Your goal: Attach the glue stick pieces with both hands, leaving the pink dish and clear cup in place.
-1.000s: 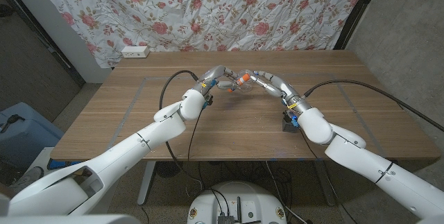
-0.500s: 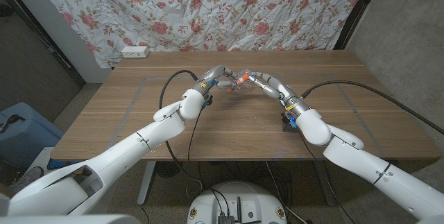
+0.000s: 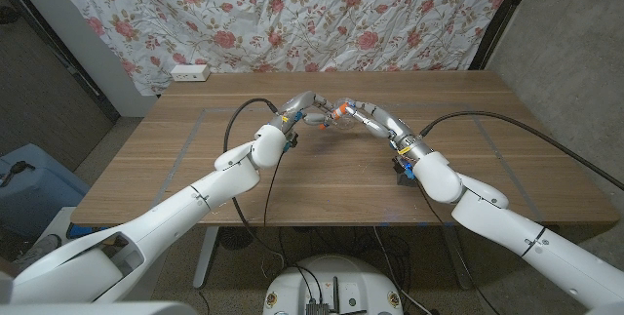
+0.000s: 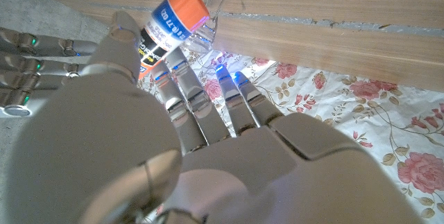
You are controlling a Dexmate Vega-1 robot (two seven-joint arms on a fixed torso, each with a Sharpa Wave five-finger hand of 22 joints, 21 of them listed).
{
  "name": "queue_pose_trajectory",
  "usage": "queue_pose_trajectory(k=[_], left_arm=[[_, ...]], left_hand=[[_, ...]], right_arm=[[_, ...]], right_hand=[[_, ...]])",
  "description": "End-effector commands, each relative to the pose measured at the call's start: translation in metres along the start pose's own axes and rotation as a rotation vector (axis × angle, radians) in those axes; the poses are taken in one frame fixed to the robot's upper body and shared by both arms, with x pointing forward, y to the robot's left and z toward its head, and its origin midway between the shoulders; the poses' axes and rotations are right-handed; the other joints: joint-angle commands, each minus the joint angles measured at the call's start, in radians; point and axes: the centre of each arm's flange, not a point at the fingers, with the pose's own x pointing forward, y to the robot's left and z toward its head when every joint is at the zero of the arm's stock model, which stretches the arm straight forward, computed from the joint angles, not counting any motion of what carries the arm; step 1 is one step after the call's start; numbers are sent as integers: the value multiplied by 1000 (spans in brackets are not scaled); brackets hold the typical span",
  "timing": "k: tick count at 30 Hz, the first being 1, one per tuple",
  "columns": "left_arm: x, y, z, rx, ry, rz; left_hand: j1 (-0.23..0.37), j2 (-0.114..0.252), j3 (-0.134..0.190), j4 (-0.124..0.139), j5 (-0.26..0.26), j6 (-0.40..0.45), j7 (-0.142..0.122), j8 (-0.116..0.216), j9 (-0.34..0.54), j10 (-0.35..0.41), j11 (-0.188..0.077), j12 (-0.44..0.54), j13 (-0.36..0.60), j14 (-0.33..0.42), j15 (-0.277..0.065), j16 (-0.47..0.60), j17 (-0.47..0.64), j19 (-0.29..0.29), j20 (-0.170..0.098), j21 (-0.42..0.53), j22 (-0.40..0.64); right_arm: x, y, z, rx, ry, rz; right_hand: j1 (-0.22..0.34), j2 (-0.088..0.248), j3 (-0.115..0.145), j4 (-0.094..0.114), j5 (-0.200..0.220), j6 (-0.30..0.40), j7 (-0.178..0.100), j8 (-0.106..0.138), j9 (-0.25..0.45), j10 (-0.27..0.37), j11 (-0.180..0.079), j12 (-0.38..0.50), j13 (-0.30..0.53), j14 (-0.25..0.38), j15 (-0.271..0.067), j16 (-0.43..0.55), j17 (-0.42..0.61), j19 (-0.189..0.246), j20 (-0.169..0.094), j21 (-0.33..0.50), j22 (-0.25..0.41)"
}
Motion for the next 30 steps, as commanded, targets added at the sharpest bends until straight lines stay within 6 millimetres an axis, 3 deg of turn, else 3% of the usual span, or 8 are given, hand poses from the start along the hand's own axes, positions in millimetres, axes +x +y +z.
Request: queue_pose_trajectory(k=[1,30], left_arm=[[-1,1,-1,3,2,1],[-1,0,-1,-1,18,9]], left_hand=[[-93,111,56,49,4,51,37,7,1,1,-8,6,17,-4,-145,6,3,-6,-7,5,2],[-93,112,56,49,4,51,38,7,1,0,-8,6,17,-4,-145,6,3,-6,-7,5,2]], right_arm=[[6,1,3,-12,-11,16],[3,3,1,-25,-5,35]], right_hand=[[-9,-3,3,7,4,-3,-5,4,0,1,-5,5,0,-6,3,0,0,-3,7,6,6],[-19,1,6,7,9,7,-9,9,0,8,-8,9,-1,-1,-3,-2,-6,10,14,12,5]])
